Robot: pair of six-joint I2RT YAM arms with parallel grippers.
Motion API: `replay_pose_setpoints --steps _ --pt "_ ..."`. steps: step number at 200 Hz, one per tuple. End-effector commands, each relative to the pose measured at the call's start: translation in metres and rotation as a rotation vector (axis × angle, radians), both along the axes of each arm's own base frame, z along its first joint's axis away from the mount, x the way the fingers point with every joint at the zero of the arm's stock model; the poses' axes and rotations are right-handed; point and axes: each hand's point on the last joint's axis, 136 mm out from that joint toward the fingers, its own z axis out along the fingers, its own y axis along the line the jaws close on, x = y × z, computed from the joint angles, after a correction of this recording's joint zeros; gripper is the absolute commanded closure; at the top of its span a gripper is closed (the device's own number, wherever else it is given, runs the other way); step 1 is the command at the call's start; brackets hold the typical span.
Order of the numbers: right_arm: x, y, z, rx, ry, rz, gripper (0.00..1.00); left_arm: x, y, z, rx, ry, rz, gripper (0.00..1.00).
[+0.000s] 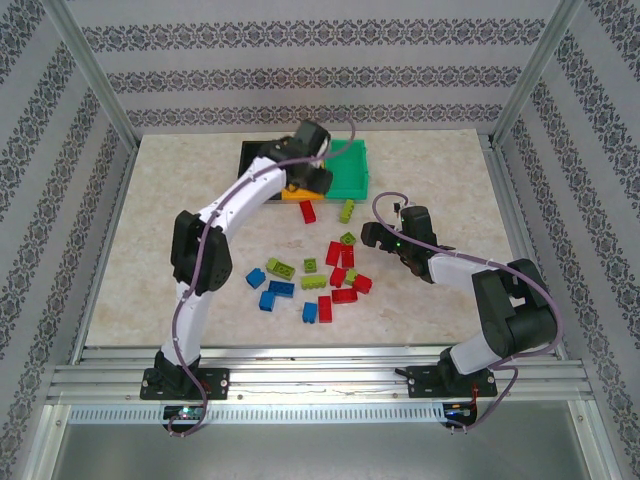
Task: Sort the legos into containers by color
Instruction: Place the lego in the container.
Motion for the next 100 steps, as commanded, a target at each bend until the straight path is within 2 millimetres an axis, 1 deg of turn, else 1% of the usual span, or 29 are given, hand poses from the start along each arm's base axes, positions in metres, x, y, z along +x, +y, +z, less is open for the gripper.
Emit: replay_pose_setpoints --steps 1,4,7,11,16,19,25,45,47,49,52,53,57,63,65,67,68,71,73,74,76,81,84,89,92,93,97,100 --pt "0.005 0.006 0.006 0.015 -0.007 0.011 0.06 0.019 0.018 -0.003 0.078 0.004 0.033 0.33" --pt "0.005 0.006 0.006 0.016 -0.007 0.011 0.06 0.021 0.019 -0.007 0.091 0.012 0.037 0.31" --pt "0.006 0.006 0.006 0.018 -0.009 0.011 0.06 0.023 0.020 -0.002 0.092 0.000 0.040 0.28" --pt "0.005 0.006 0.006 0.017 -0.008 0.010 0.06 0.026 0.022 -0.003 0.103 0.003 0.046 0.26" --pt "0.005 0.006 0.006 0.017 -0.007 0.012 0.06 0.028 0.022 0.001 0.107 -0.006 0.048 0.22" --pt "0.005 0.007 0.006 0.017 -0.006 0.012 0.06 0.027 0.023 -0.001 0.114 0.003 0.048 0.21" --pt "0.005 0.006 0.006 0.016 -0.006 0.011 0.06 0.026 0.023 0.001 0.114 0.006 0.047 0.19" --pt "0.005 0.006 0.006 0.016 -0.006 0.011 0.06 0.016 0.025 -0.004 0.119 0.038 0.048 0.18" --pt "0.005 0.007 0.006 0.017 -0.007 0.012 0.06 0.014 0.026 -0.008 0.123 0.048 0.049 0.18" --pt "0.005 0.007 0.005 0.018 -0.005 0.012 0.06 0.013 0.026 -0.006 0.120 0.046 0.048 0.18" --pt "0.005 0.007 0.005 0.020 -0.004 0.012 0.06 0.010 0.027 -0.011 0.126 0.058 0.047 0.18" --pt "0.005 0.007 0.005 0.021 -0.003 0.013 0.06 0.009 0.026 -0.009 0.122 0.055 0.046 0.18" --pt "0.005 0.007 0.005 0.022 -0.002 0.014 0.06 0.005 0.028 -0.013 0.125 0.066 0.046 0.18" --pt "0.006 0.008 0.005 0.024 -0.002 0.015 0.06 0.001 0.027 -0.012 0.113 0.056 0.047 0.18" --pt "0.006 0.008 0.004 0.025 0.000 0.016 0.06 -0.001 0.028 -0.015 0.116 0.063 0.045 0.18" --pt "0.006 0.009 0.004 0.025 0.002 0.017 0.06 -0.003 0.028 -0.013 0.109 0.055 0.045 0.18" --pt "0.006 0.009 0.004 0.025 0.001 0.017 0.06 -0.005 0.028 -0.016 0.111 0.062 0.045 0.18" --pt "0.006 0.009 0.004 0.028 0.002 0.017 0.06 -0.007 0.028 -0.013 0.099 0.050 0.044 0.18" --pt "0.005 0.009 0.003 0.029 0.005 0.018 0.06 -0.010 0.028 -0.017 0.098 0.056 0.042 0.18" --pt "0.006 0.010 0.004 0.030 0.004 0.019 0.05 -0.011 0.028 -0.016 0.093 0.052 0.041 0.18" --pt "0.006 0.009 0.003 0.030 0.005 0.019 0.06 -0.015 0.029 -0.022 0.095 0.064 0.041 0.18" --pt "0.006 0.010 0.004 0.033 0.006 0.021 0.06 -0.022 0.031 -0.019 0.075 0.059 0.040 0.18" --pt "0.006 0.010 0.003 0.033 0.008 0.021 0.06 -0.028 0.033 -0.026 0.075 0.071 0.040 0.18" --pt "0.006 0.011 0.003 0.035 0.008 0.023 0.06 -0.033 0.034 -0.023 0.055 0.055 0.042 0.18" --pt "0.006 0.011 0.003 0.035 0.010 0.023 0.06 -0.040 0.037 -0.030 0.056 0.068 0.043 0.18" --pt "0.006 0.011 0.003 0.035 0.009 0.023 0.06 -0.040 0.037 -0.027 0.051 0.060 0.043 0.18" --pt "0.006 0.011 0.002 0.035 0.011 0.023 0.06 -0.046 0.039 -0.029 0.044 0.062 0.043 0.18" --pt "0.006 0.012 0.002 0.037 0.011 0.023 0.06 -0.052 0.042 -0.033 0.045 0.070 0.046 0.18"
